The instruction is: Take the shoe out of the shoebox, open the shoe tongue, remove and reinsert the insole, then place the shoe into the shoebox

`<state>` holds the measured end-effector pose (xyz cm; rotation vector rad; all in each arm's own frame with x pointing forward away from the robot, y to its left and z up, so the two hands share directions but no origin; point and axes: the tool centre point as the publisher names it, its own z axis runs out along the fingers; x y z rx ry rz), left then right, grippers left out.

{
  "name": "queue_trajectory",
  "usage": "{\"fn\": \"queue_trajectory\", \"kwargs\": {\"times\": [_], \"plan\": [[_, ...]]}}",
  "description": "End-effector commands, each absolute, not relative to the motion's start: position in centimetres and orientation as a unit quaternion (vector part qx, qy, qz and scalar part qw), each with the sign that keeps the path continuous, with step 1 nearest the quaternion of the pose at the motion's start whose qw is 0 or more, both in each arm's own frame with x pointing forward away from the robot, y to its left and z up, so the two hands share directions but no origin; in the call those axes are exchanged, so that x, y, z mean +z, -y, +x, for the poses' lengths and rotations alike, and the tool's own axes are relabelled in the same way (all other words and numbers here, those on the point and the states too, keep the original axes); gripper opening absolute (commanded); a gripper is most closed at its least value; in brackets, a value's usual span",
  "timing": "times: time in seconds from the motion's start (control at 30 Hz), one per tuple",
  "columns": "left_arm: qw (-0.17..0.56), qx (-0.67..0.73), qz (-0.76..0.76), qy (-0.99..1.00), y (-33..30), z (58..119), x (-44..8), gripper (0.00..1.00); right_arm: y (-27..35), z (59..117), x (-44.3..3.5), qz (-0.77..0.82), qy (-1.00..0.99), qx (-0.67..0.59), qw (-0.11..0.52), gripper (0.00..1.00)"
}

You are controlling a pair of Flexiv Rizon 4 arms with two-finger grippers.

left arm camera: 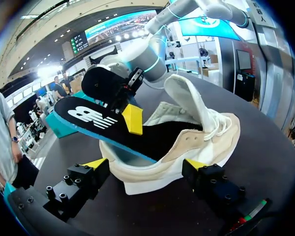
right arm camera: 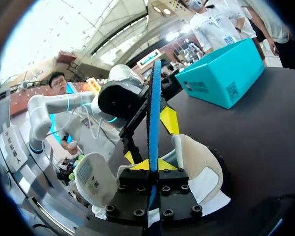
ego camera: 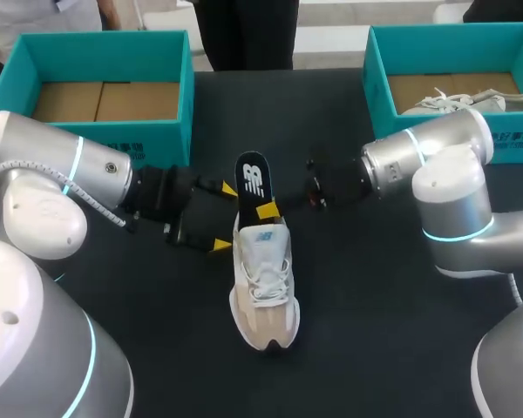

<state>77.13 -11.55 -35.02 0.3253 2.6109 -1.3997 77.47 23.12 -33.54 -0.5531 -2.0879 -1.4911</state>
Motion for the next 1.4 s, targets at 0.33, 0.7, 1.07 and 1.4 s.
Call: {"fn": "queue_trajectory", "kwargs": {"times": [0.33,0.7,1.07,1.4], "plan": [[0.081,-0.467,0.109,-0.874,11.6,77.1,-35.0,1.0,-23.7,73.8,-35.5,-0.239,0.756,-0.536,0.289,0.0],[0.081,-0.467,0.109,-0.874,11.6,77.1,-35.0,1.0,-23.8,75.6,-34.3,-0.23,0.767,-0.539,0.26,0.2],[0.081,-0.467,0.109,-0.874,11.6,77.1,-35.0,1.0,-24.5,77.2,-34.3,-0.208,0.774,-0.535,0.268,0.09],[0.081,-0.467,0.109,-0.874,11.6,77.1,-35.0,1.0,-24.1,74.3,-35.6,-0.237,0.768,-0.516,0.298,0.0]]}}
